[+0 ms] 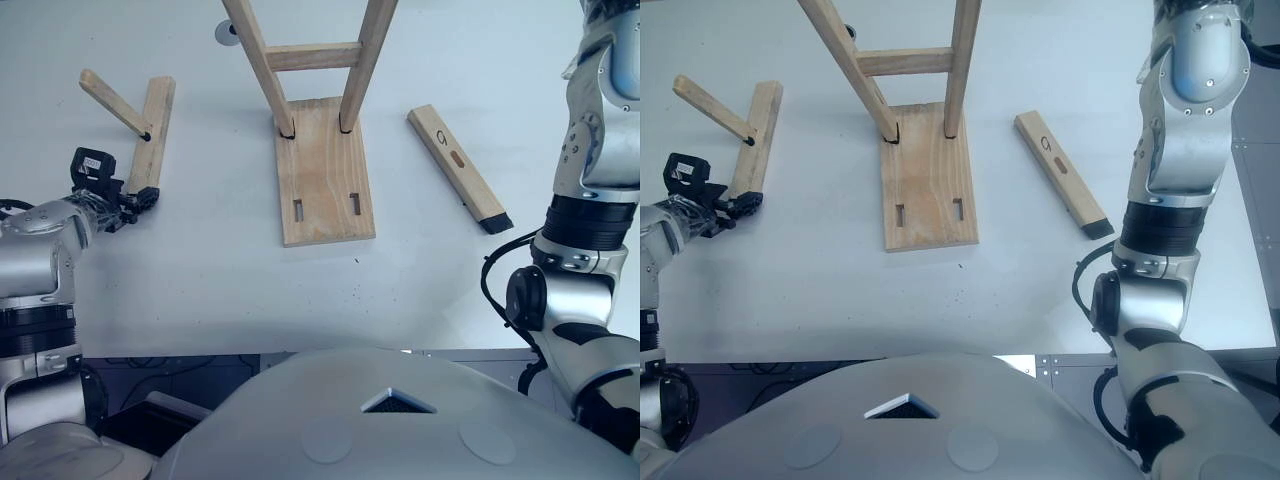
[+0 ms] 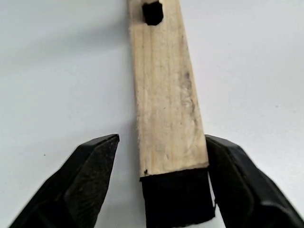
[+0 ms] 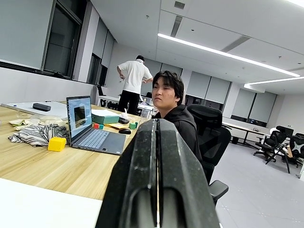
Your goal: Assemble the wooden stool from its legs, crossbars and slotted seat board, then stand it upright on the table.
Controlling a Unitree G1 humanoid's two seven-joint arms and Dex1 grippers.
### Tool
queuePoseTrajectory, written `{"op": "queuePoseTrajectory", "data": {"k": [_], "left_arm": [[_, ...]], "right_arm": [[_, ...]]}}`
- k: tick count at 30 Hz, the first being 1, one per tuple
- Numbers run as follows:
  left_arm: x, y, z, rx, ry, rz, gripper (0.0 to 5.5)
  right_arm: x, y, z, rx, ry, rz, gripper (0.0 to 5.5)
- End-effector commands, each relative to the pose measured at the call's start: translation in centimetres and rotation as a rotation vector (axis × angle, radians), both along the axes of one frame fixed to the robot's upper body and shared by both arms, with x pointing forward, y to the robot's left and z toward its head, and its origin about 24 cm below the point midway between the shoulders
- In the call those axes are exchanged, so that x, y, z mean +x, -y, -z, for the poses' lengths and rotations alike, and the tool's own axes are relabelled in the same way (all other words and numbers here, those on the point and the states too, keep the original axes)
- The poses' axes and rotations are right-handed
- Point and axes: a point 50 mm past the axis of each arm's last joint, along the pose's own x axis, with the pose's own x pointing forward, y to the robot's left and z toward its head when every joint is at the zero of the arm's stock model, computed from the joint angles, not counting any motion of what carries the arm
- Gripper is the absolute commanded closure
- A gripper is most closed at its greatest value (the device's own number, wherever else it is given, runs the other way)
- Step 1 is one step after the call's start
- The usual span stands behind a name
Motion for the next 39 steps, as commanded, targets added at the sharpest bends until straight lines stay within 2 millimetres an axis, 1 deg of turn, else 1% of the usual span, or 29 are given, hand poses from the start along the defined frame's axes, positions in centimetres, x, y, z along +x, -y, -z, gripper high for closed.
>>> {"op": "queuePoseTrajectory", "data": {"k": [1, 3, 4, 6, 8, 12, 14, 17, 19, 22, 23, 24, 25, 26, 27, 28, 30, 32, 33, 34, 36, 39], "left_arm": [[-1.1, 0.1, 2.2, -0.034, -0.076, -0.007, 2.56], [-1.0, 0.7, 2.4, -0.052, -0.073, 0.015, 2.96], [-0.9, 0.9, 2.5, -0.053, -0.071, 0.022, 3.06], [-0.9, 0.9, 2.6, -0.041, -0.071, 0.025, 3.38], [-0.4, 0.7, 2.4, -0.011, -0.038, 0.011, 3.46], [1.4, 0.5, 1.5, 0.016, 0.125, -0.044, 3.47], [3.1, 1.5, 0.2, -0.021, 0.264, -0.034, 3.47], [5.9, 2.9, -2.6, -0.075, 0.458, -0.056, 3.47], [7.0, 3.6, -3.8, -0.105, 0.538, -0.065, 3.47], [8.8, 6.0, -6.5, -0.207, 0.663, -0.010, 3.47], [8.9, 6.4, -6.8, -0.246, 0.684, 0.014, 3.47], [9.2, 7.2, -7.9, -0.291, 0.713, 0.053, 3.47], [9.5, 7.9, -9.1, -0.324, 0.737, 0.090, 3.47], [9.7, 9.0, -11.1, -0.362, 0.775, 0.154, 3.47], [9.7, 9.9, -12.8, -0.389, 0.799, 0.212, 3.47], [9.6, 10.8, -14.4, -0.427, 0.814, 0.265, 3.47], [9.2, 12.3, -16.9, -0.531, 0.824, 0.351, 3.47], [8.8, 13.5, -18.6, -0.616, 0.827, 0.426, 3.47], [8.5, 14.3, -19.4, -0.663, 0.825, 0.471, 3.47], [8.2, 15.0, -19.9, -0.708, 0.815, 0.512, 3.48], [7.3, 16.7, -20.2, -0.792, 0.737, 0.619, 3.49], [6.0, 18.9, -19.4, -0.843, 0.649, 0.713, 3.49]], "right_arm": [[0.1, -0.1, 0.2, 0.012, -0.011, 0.001, 5.50], [0.0, 0.0, 0.3, 0.014, -0.014, 0.006, 5.50], [0.0, 0.0, 0.3, 0.015, -0.015, 0.007, 5.50], [0.0, 0.0, 0.3, 0.014, -0.016, 0.007, 5.50], [0.2, 0.0, 0.4, 0.018, -0.025, 0.006, 5.50], [0.8, -0.3, 1.0, 0.067, -0.090, -0.068, 5.50], [1.2, -0.2, 1.4, 0.100, -0.125, -0.094, 5.50], [2.2, 0.4, 1.2, 0.207, -0.183, -0.161, 5.00], [3.1, 0.5, 0.9, 0.258, -0.219, -0.226, 4.70], [3.8, 1.1, 0.6, 0.368, -0.279, -0.321, 4.23], [4.0, 0.8, 0.2, 0.429, -0.307, -0.406, 4.09], [4.0, 0.4, -0.4, 0.480, -0.329, -0.501, 3.88], [4.0, 0.0, -0.9, 0.515, -0.345, -0.580, 3.78], [3.9, -0.4, -1.7, 0.559, -0.372, -0.682, 3.60], [3.8, -0.7, -2.3, 0.592, -0.406, -0.757, 3.47], [3.7, -1.1, -3.0, 0.617, -0.439, -0.836, 3.22], [3.4, -2.0, -4.5, 0.670, -0.496, -0.995, 2.96], [2.9, -2.7, -5.7, 0.706, -0.525, -1.124, 2.68], [2.8, -3.0, -6.3, 0.721, -0.534, -1.172, 2.68], [2.7, -3.4, -6.7, 0.736, -0.538, -1.201, 2.68], [2.6, -4.2, -7.4, 0.760, -0.555, -1.249, 2.68], [2.3, -5.3, -7.5, 0.775, -0.618, -1.316, 2.68]]}}
